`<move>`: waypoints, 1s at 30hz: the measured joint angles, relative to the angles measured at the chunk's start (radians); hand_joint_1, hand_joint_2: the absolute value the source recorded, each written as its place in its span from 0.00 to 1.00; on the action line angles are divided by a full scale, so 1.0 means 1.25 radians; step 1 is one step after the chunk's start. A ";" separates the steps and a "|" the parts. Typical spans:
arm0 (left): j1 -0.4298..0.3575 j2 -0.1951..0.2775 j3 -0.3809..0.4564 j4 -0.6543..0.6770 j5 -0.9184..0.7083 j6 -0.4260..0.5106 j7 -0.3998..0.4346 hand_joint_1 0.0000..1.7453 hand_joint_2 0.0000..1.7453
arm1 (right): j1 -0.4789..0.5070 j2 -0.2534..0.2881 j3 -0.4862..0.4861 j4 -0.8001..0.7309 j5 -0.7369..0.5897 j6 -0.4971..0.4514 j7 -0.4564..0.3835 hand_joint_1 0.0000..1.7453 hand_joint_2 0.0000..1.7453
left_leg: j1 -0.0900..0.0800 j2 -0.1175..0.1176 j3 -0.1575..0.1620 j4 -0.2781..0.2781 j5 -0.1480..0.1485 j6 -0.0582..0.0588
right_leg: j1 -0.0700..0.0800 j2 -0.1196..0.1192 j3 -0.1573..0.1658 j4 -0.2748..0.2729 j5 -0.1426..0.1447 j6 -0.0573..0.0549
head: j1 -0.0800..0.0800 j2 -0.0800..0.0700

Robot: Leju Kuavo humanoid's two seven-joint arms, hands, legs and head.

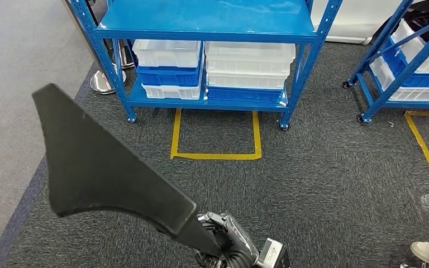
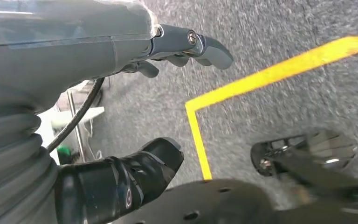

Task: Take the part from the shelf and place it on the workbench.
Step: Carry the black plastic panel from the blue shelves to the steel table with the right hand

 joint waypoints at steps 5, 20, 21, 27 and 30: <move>-0.001 -0.003 -0.005 0.001 -0.003 0.002 0.000 0.00 1.00 | 0.029 -0.002 -0.007 -0.021 0.011 -0.004 -0.001 1.00 1.00 | 0.003 0.007 -0.008 -0.050 0.007 0.035 | -0.003 0.007 -0.026 0.035 -0.033 0.022 | 0.001 0.000; 0.001 -0.008 -0.002 0.001 0.016 0.014 -0.005 0.00 1.00 | 0.040 -0.004 -0.010 -0.035 0.018 0.007 0.000 1.00 1.00 | 0.005 0.009 -0.147 0.006 0.071 -0.001 | -0.018 0.008 0.140 -0.046 -0.087 0.005 | 0.001 0.000; 0.003 -0.008 -0.001 0.001 0.017 0.014 -0.005 0.00 1.00 | 0.040 -0.004 -0.010 -0.035 0.017 0.010 -0.001 1.00 1.00 | 0.006 0.006 -0.161 0.042 0.039 -0.003 | -0.018 0.007 0.134 -0.047 -0.081 -0.002 | 0.001 0.000; 0.008 -0.008 0.002 0.001 0.019 0.014 -0.006 0.00 1.00 | 0.039 -0.003 -0.010 -0.035 0.016 0.016 -0.001 1.00 1.00 | 0.006 0.003 -0.152 0.141 0.006 -0.001 | -0.003 0.005 0.094 -0.031 -0.060 -0.010 | 0.000 0.000; 0.008 -0.006 0.003 0.001 0.021 0.015 -0.007 0.00 1.00 | 0.038 -0.003 -0.010 -0.035 0.016 0.016 -0.001 1.00 1.00 | 0.000 0.002 -0.058 -0.007 0.030 0.013 | 0.001 0.005 0.084 -0.020 -0.058 -0.005 | 0.000 0.000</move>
